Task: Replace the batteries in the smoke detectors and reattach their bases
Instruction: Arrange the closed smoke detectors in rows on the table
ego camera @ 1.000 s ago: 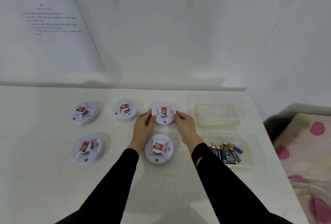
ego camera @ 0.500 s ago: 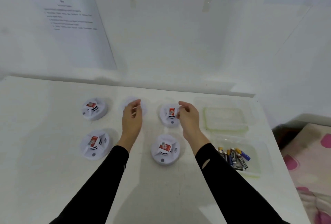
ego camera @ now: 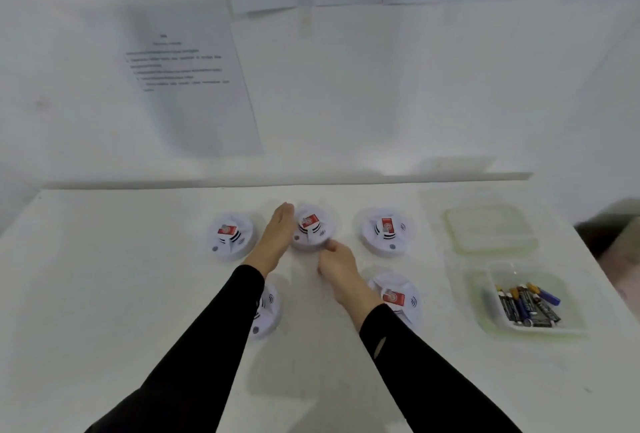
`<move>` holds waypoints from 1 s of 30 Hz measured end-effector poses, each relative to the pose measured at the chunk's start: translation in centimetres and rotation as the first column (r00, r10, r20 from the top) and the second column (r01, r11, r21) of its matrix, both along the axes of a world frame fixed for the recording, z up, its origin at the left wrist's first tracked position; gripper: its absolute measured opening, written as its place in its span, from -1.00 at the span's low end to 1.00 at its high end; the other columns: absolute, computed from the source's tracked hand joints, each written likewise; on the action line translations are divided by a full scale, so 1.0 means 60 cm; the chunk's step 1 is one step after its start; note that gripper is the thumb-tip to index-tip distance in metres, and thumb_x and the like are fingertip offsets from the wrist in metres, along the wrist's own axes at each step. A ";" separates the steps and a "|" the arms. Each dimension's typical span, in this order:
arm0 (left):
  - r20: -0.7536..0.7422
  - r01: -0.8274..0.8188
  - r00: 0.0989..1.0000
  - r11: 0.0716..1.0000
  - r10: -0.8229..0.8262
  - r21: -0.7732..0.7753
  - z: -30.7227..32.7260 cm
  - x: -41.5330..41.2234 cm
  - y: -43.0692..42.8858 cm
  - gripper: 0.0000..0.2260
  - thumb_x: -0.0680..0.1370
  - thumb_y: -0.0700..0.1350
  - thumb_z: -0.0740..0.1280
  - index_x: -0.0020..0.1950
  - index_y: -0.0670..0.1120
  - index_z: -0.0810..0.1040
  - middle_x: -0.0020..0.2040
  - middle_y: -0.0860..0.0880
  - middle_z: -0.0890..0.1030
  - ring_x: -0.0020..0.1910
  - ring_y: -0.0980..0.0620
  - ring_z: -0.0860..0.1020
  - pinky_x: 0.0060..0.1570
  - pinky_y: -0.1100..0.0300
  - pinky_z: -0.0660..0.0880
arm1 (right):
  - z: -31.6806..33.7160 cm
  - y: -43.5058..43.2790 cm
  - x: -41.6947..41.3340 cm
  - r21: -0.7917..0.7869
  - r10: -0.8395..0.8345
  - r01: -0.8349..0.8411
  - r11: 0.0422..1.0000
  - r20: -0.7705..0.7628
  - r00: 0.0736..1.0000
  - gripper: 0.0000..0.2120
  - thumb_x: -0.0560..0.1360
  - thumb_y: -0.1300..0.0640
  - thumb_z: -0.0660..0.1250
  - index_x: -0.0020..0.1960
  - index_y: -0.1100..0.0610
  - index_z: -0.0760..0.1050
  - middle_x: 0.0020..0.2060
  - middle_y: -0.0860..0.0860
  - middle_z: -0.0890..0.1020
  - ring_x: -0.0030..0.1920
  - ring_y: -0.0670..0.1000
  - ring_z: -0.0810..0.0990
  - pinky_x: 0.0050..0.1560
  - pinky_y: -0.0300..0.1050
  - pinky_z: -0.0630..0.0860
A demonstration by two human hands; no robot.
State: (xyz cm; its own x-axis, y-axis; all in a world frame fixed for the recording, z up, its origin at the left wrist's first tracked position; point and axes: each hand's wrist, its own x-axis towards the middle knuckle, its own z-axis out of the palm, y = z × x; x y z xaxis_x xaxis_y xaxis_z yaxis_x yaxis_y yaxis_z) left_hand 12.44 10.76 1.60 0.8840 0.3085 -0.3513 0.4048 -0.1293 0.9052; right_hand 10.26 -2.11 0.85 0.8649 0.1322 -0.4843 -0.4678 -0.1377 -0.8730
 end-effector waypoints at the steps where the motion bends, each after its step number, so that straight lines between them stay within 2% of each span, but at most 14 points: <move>1: -0.010 -0.011 1.000 1.000 0.011 -0.003 -0.005 -0.001 0.007 -0.50 0.70 0.08 0.07 0.61 -0.06 0.13 0.61 0.00 0.14 0.53 0.02 0.22 0.48 0.13 0.12 | -0.003 0.004 -0.002 0.012 -0.038 0.038 0.999 0.028 0.999 -0.67 0.47 0.32 0.10 0.08 0.06 0.53 -0.10 0.06 0.61 -0.23 -0.02 0.51 -0.23 -0.20 0.45; 2: -0.008 -0.010 1.000 1.000 0.010 -0.005 -0.011 -0.003 0.015 -0.50 0.69 0.08 0.11 0.60 -0.07 0.18 0.60 -0.04 0.19 0.53 -0.03 0.24 0.50 0.05 0.19 | -0.007 0.006 -0.002 0.034 -0.079 0.077 0.996 0.058 0.995 -0.69 0.50 0.27 0.15 0.14 0.01 0.49 -0.01 0.05 0.62 -0.13 0.01 0.55 -0.12 -0.18 0.49; 4: 0.031 0.009 0.999 0.998 -0.008 -0.055 -0.023 -0.011 0.029 -0.57 0.68 0.03 0.17 0.50 -0.12 0.37 0.47 -0.12 0.41 0.43 -0.13 0.42 0.38 -0.04 0.42 | -0.008 0.001 -0.001 0.080 -0.107 0.098 0.992 0.118 0.987 -0.61 0.52 0.23 0.27 0.32 0.00 0.38 0.11 0.02 0.58 0.07 0.00 0.57 -0.04 -0.27 0.50; 5: 0.062 0.030 0.998 0.994 -0.023 -0.107 -0.027 -0.017 0.033 -0.63 0.68 0.00 0.18 0.42 -0.13 0.45 0.37 -0.13 0.52 0.35 -0.15 0.51 0.27 -0.01 0.52 | -0.007 -0.004 0.002 0.093 -0.092 0.079 0.993 0.152 0.984 -0.56 0.52 0.21 0.32 0.36 0.02 0.34 0.13 0.01 0.57 0.10 -0.02 0.57 -0.06 -0.33 0.48; 7: 0.102 0.046 0.994 0.980 -0.027 -0.192 -0.029 -0.030 0.035 -0.67 0.69 -0.02 0.19 0.40 -0.13 0.47 0.28 -0.12 0.59 0.25 -0.10 0.59 0.09 0.13 0.59 | -0.009 -0.014 0.011 0.128 -0.061 0.036 0.991 0.193 0.979 -0.50 0.49 0.21 0.39 0.38 0.08 0.33 0.16 0.03 0.59 0.11 -0.03 0.59 -0.09 -0.33 0.50; 10: 0.130 0.073 0.991 0.967 -0.042 -0.243 -0.038 -0.042 0.046 -0.66 0.68 -0.10 0.22 0.45 -0.14 0.41 0.32 -0.12 0.57 0.23 -0.06 0.59 0.07 0.18 0.61 | -0.014 -0.029 0.025 0.152 0.009 -0.040 0.988 0.201 0.980 -0.45 0.44 0.24 0.46 0.37 0.07 0.36 0.14 0.06 0.61 0.10 -0.02 0.62 -0.07 -0.29 0.54; 14: 0.156 0.209 0.973 0.942 -0.172 -0.262 -0.041 -0.051 0.061 -0.61 0.64 -0.25 0.27 0.47 -0.10 0.42 0.30 -0.09 0.60 0.25 -0.02 0.59 0.22 0.13 0.56 | -0.020 -0.036 0.034 0.107 0.056 -0.078 0.991 0.197 0.979 -0.42 0.37 0.23 0.53 0.31 0.08 0.39 0.11 0.11 0.63 0.09 0.01 0.63 0.06 -0.16 0.56; 18: 0.174 0.274 0.957 0.920 -0.232 -0.279 -0.040 -0.049 0.065 -0.61 0.66 -0.20 0.25 0.49 -0.02 0.41 0.31 -0.03 0.61 0.27 0.04 0.58 0.27 0.15 0.52 | -0.020 -0.036 0.037 0.066 0.058 -0.074 0.995 0.214 0.975 -0.42 0.33 0.23 0.57 0.25 0.13 0.37 0.06 0.13 0.63 0.04 0.02 0.64 0.07 -0.10 0.59; 21: 0.158 0.178 0.978 0.935 -0.135 -0.306 -0.047 -0.045 0.063 -0.57 0.65 -0.17 0.29 0.52 -0.02 0.35 0.32 -0.14 0.57 0.23 -0.02 0.60 0.22 0.13 0.56 | -0.016 -0.038 0.040 0.037 0.097 -0.110 0.993 0.247 0.964 -0.41 0.35 0.22 0.56 0.27 0.07 0.35 0.01 0.11 0.63 -0.03 -0.02 0.64 -0.08 -0.25 0.55; 24: 0.166 0.087 0.985 0.942 -0.034 -0.324 -0.046 -0.047 0.057 -0.66 0.62 -0.19 0.33 0.39 -0.02 0.42 0.23 -0.24 0.59 0.15 -0.06 0.63 0.10 0.18 0.60 | -0.013 -0.039 0.045 -0.007 0.182 -0.188 0.982 0.289 0.940 -0.34 0.38 0.21 0.52 0.37 -0.09 0.33 -0.07 0.11 0.64 -0.13 -0.04 0.62 -0.17 -0.35 0.50; 26: 0.180 0.098 0.983 0.934 -0.037 -0.343 -0.046 -0.048 0.054 -0.68 0.62 -0.19 0.33 0.36 -0.02 0.44 0.22 -0.24 0.60 0.17 -0.09 0.63 0.12 0.17 0.59 | -0.014 -0.039 0.048 -0.027 0.197 -0.199 0.980 0.307 0.931 -0.33 0.39 0.21 0.51 0.39 -0.11 0.33 -0.08 0.14 0.64 -0.15 -0.04 0.60 -0.16 -0.35 0.52; 30: 0.184 0.105 0.982 0.928 -0.041 -0.357 -0.048 -0.044 0.056 -0.66 0.62 -0.19 0.32 0.40 -0.05 0.44 0.23 -0.22 0.61 0.20 -0.08 0.62 0.13 0.20 0.59 | -0.020 -0.039 0.051 -0.053 0.205 -0.199 0.979 0.333 0.921 -0.34 0.40 0.21 0.51 0.38 -0.10 0.31 -0.03 0.18 0.64 -0.09 0.01 0.63 -0.12 -0.31 0.56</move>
